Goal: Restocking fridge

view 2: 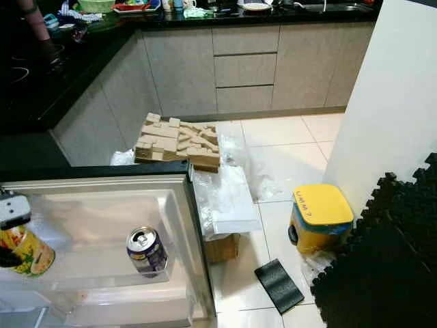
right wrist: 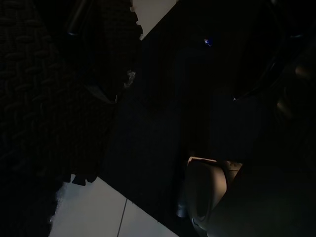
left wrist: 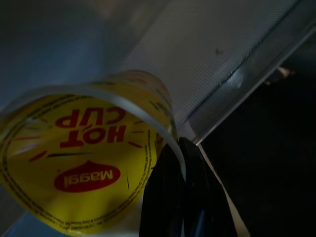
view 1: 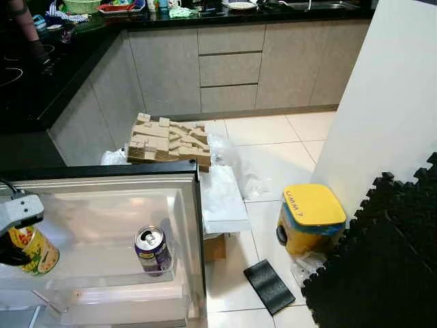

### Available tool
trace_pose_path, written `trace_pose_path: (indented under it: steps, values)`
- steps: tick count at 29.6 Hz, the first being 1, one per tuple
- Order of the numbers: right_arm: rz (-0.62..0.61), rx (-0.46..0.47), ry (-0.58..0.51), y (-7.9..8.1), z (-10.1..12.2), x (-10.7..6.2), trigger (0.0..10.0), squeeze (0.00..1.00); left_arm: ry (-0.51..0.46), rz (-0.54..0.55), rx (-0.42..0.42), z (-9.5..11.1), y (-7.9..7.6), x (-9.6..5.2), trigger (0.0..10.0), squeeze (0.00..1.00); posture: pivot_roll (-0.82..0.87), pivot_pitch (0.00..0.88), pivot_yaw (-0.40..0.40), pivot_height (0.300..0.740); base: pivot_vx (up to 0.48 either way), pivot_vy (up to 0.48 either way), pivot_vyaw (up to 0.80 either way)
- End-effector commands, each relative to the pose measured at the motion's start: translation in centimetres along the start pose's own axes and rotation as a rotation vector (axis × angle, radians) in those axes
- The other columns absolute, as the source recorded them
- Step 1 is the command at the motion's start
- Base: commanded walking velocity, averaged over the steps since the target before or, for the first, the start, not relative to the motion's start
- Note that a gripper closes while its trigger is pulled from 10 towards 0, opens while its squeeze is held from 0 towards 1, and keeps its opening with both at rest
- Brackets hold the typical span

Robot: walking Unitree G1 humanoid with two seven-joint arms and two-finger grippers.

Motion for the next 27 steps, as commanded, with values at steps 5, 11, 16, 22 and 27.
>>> trace_pose_path:
  steps: [5,11,16,22,27]
  values:
    - [0.006,0.001,0.002,0.4,-0.1,0.1,10.0,0.00,0.078,0.002,0.021,-1.2,0.0,0.1,10.0,0.00,-0.07,0.000,0.029,0.740,0.000,0.000,0.00]
    - [0.006,0.000,0.003,0.4,-0.2,0.1,10.0,0.00,0.087,0.002,0.036,-1.3,-0.1,0.5,10.0,0.00,-0.07,0.000,0.029,0.740,0.000,0.000,0.00]
    - [0.006,-0.001,0.005,0.4,-0.2,0.1,10.0,0.00,0.077,-0.015,0.072,-1.0,-0.5,0.9,10.0,1.00,-0.07,0.000,0.028,0.740,0.000,0.000,0.00]
    - [0.008,-0.002,0.005,0.5,-0.2,0.1,10.0,0.00,0.069,-0.013,0.091,-0.7,-0.4,0.7,10.0,0.00,-0.07,0.000,0.029,0.740,0.000,0.000,0.00]
    - [0.009,-0.005,0.005,0.5,-0.2,0.1,10.0,0.00,0.025,-0.021,0.113,0.4,-0.4,-0.2,10.0,0.00,-0.07,0.000,0.029,0.740,0.000,0.000,0.00]
Point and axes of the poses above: a point about 5 cm out from each wrist's last joint towards the gripper, its own x axis pointing out of the wrist towards the gripper, its own z axis along the axis of the wrist's last joint, y = z × x, the point moved 5 cm from there along x, pointing out of the wrist towards the gripper, and after that the axes turned 12 degrees about -x, right-handed, at the moved point
